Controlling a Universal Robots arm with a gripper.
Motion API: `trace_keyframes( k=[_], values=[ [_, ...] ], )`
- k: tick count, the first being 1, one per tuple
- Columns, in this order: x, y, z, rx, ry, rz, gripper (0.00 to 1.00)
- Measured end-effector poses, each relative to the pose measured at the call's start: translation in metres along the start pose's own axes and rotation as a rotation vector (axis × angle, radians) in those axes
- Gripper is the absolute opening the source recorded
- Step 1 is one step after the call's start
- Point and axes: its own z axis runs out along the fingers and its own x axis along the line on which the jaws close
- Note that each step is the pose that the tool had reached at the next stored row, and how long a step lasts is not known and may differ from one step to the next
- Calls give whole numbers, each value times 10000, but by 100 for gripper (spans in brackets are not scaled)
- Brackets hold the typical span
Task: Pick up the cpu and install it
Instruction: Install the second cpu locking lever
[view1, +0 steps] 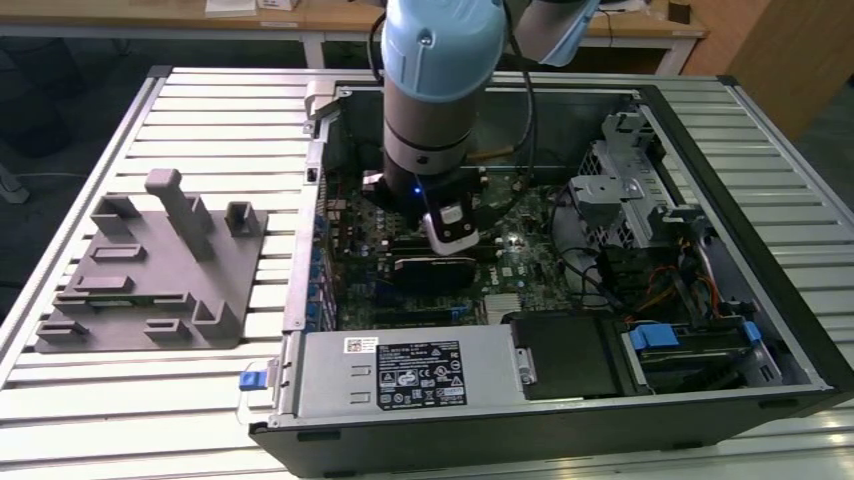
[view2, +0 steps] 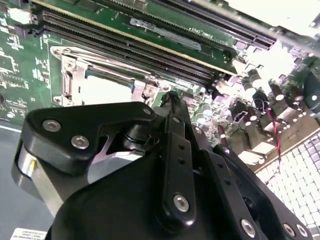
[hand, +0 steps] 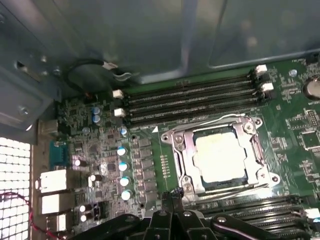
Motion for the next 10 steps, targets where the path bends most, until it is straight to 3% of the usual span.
trace_keyframes(
  k=[10],
  values=[
    [-220, 112, 15, 152, -49, 74, 11]
  ],
)
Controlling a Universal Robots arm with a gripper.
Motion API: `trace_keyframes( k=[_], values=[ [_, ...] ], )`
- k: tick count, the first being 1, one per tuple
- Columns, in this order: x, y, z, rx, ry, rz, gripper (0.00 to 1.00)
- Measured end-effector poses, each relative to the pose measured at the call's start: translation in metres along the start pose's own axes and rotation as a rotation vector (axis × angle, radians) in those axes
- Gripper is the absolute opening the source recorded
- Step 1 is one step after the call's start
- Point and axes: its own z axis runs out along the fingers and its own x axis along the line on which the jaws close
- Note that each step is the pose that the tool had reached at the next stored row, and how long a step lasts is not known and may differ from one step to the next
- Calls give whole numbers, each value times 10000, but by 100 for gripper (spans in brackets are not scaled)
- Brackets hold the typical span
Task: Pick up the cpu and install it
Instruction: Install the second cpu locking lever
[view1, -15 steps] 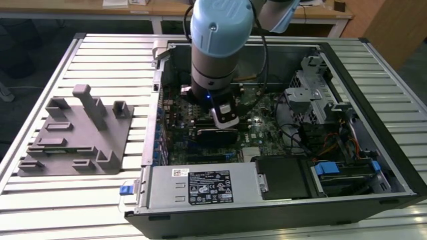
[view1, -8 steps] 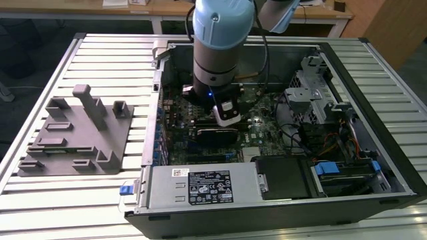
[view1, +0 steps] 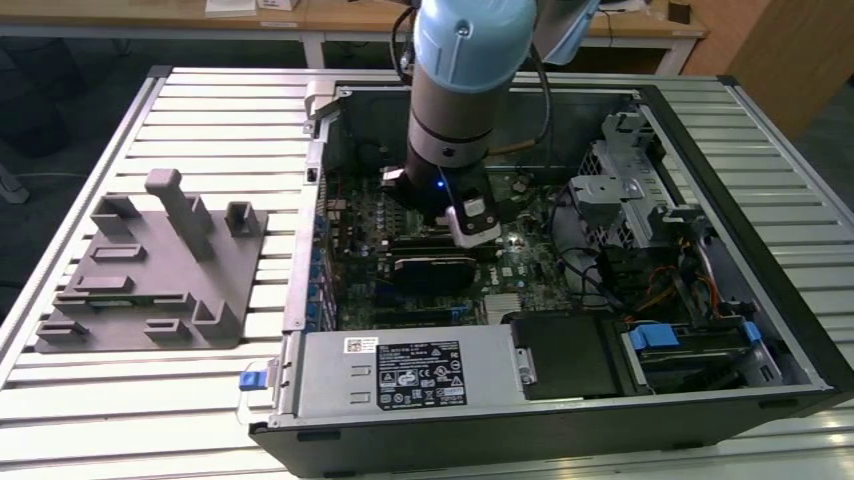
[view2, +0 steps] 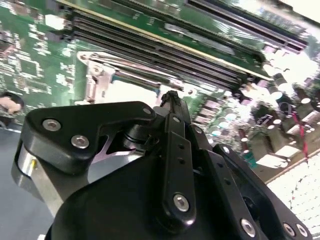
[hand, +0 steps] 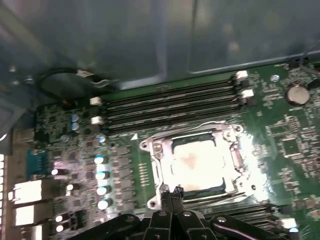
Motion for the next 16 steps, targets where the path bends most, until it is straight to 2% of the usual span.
trace_keyframes(
  k=[4, 12, 16],
  values=[
    [-73, 43, 6, 96, -26, 29, 11],
    [-77, 221, 54, 459, -98, 40, 11],
    [-125, 276, 65, 599, -127, 53, 11]
  ],
)
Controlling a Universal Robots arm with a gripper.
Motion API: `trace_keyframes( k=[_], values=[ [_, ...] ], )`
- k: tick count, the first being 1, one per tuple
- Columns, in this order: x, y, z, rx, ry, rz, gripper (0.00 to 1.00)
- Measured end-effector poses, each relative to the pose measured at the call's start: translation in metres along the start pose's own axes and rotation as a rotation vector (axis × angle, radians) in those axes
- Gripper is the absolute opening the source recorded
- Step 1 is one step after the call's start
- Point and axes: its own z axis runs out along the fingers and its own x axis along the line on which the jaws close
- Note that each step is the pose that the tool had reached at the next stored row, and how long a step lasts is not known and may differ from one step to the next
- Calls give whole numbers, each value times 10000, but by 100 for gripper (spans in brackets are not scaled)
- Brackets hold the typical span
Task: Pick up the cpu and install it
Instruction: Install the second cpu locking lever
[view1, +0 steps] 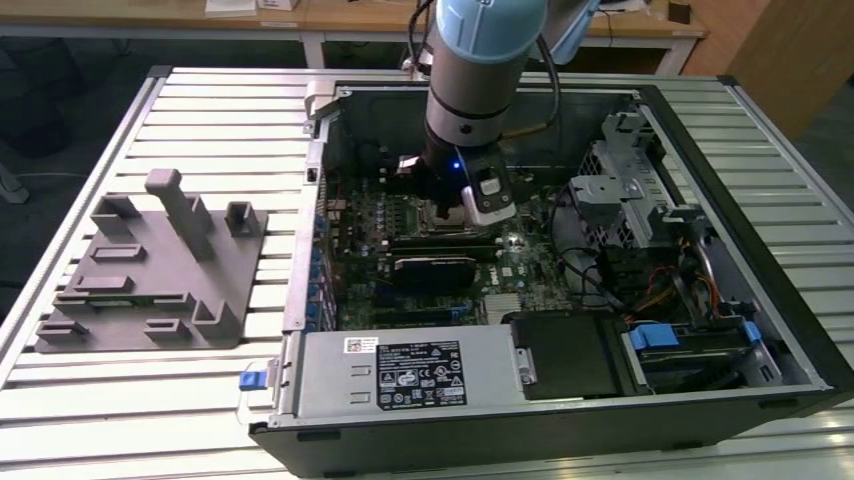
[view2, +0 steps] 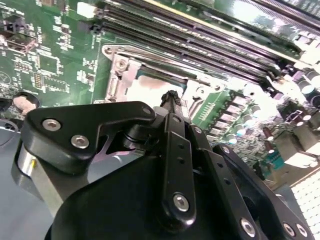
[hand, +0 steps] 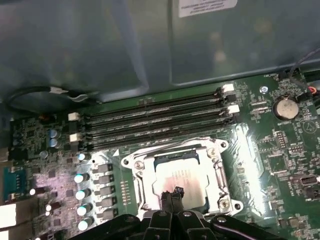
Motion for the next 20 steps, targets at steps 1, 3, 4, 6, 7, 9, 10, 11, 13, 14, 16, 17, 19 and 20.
trace_keyframes(
  k=[1, 3, 4, 6, 7, 9, 10, 11, 13, 14, 16, 17, 19, 20],
  values=[
    [-16, 12, 1, 32, -7, 5, 11],
    [-50, 36, 4, 97, -21, 13, 11],
    [-67, 50, 6, 130, -28, 16, 11],
    [-76, 85, 12, 207, -44, 21, 11],
    [-74, 100, 16, 275, -58, 22, 11],
    [-70, 121, 21, 425, -88, 26, 11],
    [-68, 129, 22, 483, -99, 28, 11],
    [-66, 138, 23, 543, -111, 30, 11],
    [-64, 152, 27, 622, -127, 33, 11],
    [-63, 158, 28, 678, -139, 35, 11],
    [-60, 169, 29, 788, -168, 37, 11],
    [-59, 175, 30, 843, -183, 38, 11],
    [-56, 188, 32, 937, -212, 39, 11],
    [-54, 192, 31, 965, -221, 38, 11]
  ],
)
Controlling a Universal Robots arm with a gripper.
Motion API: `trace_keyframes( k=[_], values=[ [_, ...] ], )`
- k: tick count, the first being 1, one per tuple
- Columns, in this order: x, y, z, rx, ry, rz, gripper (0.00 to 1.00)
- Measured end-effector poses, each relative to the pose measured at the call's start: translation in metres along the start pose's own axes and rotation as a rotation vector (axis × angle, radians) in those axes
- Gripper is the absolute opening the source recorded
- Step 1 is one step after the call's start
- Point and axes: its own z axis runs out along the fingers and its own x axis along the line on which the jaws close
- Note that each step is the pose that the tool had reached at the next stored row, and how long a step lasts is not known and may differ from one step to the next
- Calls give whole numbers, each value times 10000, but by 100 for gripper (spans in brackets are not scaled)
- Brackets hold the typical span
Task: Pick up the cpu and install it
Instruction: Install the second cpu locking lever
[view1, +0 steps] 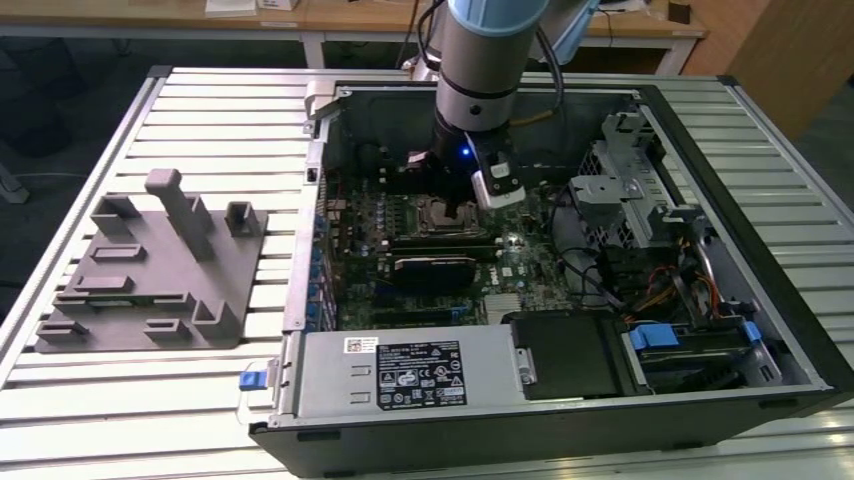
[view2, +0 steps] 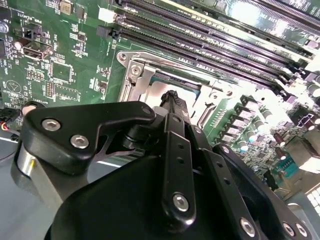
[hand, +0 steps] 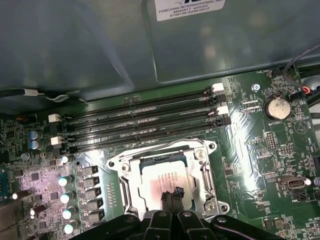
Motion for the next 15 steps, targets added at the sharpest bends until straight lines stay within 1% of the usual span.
trace_keyframes(
  k=[4, 8, 15],
  values=[
    [3, 8, -37, 7, -29, -3, 11],
    [6, 15, -102, -6, -95, -10, 11],
    [7, 16, -108, -9, -109, -12, 11]
  ],
)
